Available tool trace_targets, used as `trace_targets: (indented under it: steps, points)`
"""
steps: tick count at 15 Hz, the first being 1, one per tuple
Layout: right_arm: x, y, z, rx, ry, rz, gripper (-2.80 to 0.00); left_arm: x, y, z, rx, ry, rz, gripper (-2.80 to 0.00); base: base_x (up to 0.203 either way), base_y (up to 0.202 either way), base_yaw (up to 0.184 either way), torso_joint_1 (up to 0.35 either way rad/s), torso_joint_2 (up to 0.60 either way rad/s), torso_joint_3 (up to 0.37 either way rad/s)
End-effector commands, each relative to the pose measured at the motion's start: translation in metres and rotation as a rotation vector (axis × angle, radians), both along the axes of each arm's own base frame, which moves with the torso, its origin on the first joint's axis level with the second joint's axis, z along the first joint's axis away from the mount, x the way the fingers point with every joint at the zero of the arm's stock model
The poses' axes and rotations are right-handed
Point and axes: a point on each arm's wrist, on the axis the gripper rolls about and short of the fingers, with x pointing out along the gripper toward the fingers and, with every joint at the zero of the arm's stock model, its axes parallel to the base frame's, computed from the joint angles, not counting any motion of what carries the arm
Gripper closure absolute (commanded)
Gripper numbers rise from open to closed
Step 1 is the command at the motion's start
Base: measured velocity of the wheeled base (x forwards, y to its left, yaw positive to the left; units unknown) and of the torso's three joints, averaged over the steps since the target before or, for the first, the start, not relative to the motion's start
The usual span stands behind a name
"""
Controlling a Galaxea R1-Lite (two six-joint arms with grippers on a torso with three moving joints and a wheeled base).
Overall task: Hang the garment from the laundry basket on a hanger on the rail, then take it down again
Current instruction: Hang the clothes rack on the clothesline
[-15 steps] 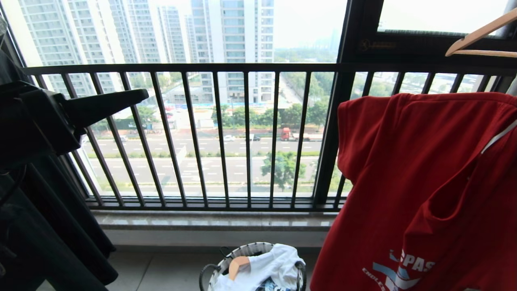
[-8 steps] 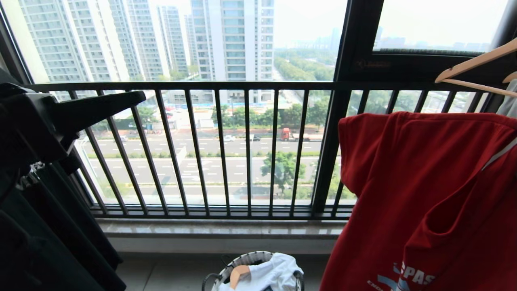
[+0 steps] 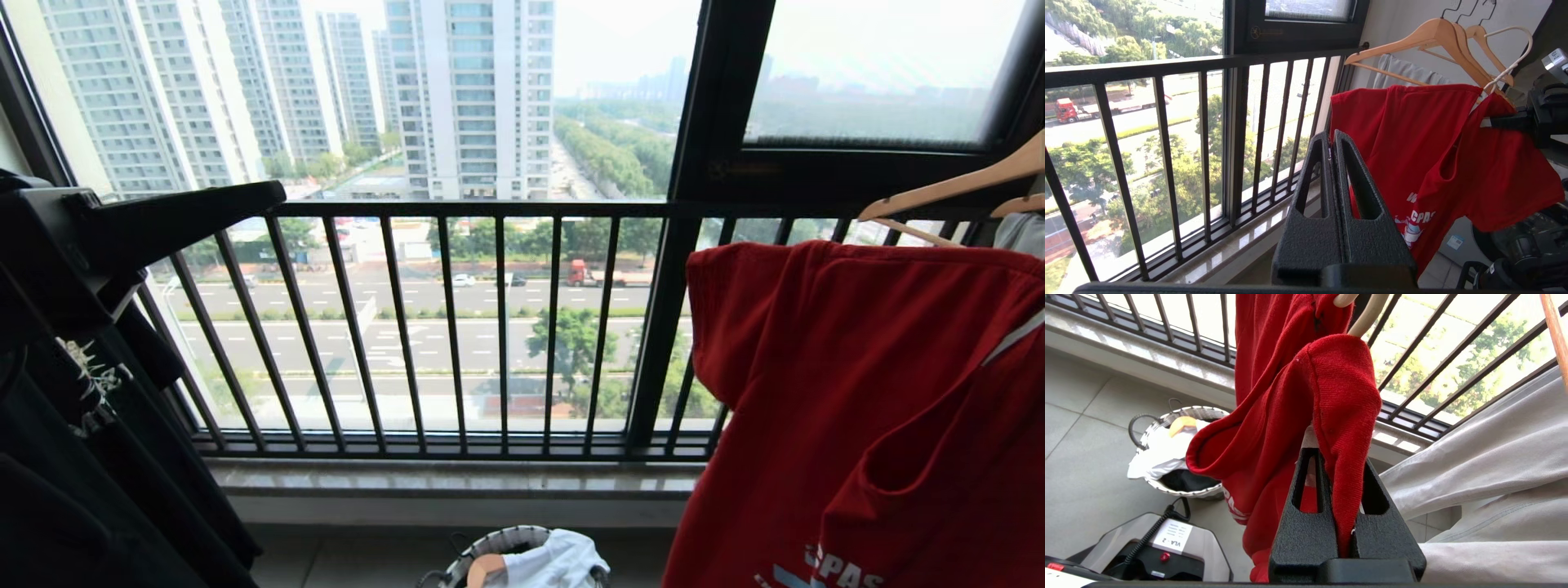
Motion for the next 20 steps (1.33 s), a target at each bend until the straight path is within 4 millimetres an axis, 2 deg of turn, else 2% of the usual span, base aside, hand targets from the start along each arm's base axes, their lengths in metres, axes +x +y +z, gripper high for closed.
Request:
trace_targets:
  steps: [1,9,13,16,20]
  points:
    - [-0.002,-0.001,0.0,-0.002,-0.001,0.001,0.0,-0.001,0.0,0.001,-0.001,-0.004,-0.005,0.0,0.0,0.0,0.0,0.189,-0.38,-0.205]
    - [-0.006,-0.002,-0.001,-0.002,-0.008,0.003,0.0,-0.005,0.001,0.003,-0.004,-0.019,-0.005,0.0,0.0,0.0,0.0,0.165,-0.34,-0.184]
    - [-0.012,-0.002,-0.002,0.021,-0.015,0.048,0.0,-0.019,0.003,0.009,-0.01,-0.057,-0.013,0.0,0.0,0.0,0.0,0.05,-0.11,-0.053]
    - [-0.007,0.0,-0.001,0.025,-0.021,0.061,0.0,-0.021,0.004,0.01,-0.011,-0.065,-0.014,0.0,0.0,0.0,0.0,0.0,0.0,0.0]
    - [0.011,0.009,0.002,0.08,-0.05,0.092,0.0,-0.02,0.003,0.01,-0.01,-0.061,-0.014,0.0,0.0,0.0,0.0,0.0,0.0,0.0]
